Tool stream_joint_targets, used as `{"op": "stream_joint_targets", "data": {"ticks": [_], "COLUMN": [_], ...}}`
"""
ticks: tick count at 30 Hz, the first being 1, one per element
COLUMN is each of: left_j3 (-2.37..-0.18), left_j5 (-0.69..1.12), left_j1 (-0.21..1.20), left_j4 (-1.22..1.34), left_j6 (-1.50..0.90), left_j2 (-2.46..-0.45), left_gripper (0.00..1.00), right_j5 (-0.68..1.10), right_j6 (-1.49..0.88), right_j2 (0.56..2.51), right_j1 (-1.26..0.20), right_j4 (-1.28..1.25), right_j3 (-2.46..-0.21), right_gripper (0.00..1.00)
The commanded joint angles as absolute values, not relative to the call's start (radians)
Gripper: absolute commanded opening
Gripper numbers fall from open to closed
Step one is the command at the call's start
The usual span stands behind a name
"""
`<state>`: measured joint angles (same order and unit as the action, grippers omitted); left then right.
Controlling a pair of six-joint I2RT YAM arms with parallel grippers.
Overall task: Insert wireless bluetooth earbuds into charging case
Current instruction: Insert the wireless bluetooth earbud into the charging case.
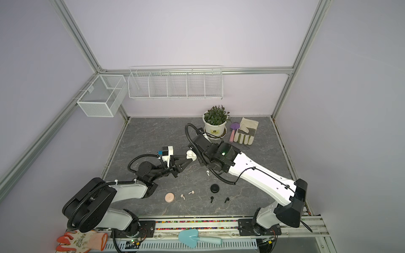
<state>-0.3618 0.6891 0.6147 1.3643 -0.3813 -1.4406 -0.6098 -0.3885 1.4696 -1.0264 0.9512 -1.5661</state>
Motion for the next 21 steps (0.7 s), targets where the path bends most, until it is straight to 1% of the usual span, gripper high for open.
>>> {"op": "stream_joint_targets", "data": {"ticks": [1,12,21], "left_j3": [-0.378,-0.369,-0.362], "left_j5": [0.716,0.716,0.713], "left_j1": [0.617,0.619,0.618], "left_j4": [1.416,1.416,1.416], "left_j6": [-0.374,-0.382,-0.377], "left_j2": [-1.434,-1.416,-1.408], "left_gripper": [0.0,0.0,0.0], "right_j5": [-0.611,-0.569,-0.524], "right_j6": [-0.348,-0.334,-0.369], "right_j2": [1.451,1.509,1.522], "right_j1": [-1.053,-1.095,-1.105], "right_j4": [0.889,0.847,0.818], "right_j3": [-1.601,-1.654,-1.644], "right_gripper": [0.19,0.19,0.19]}}
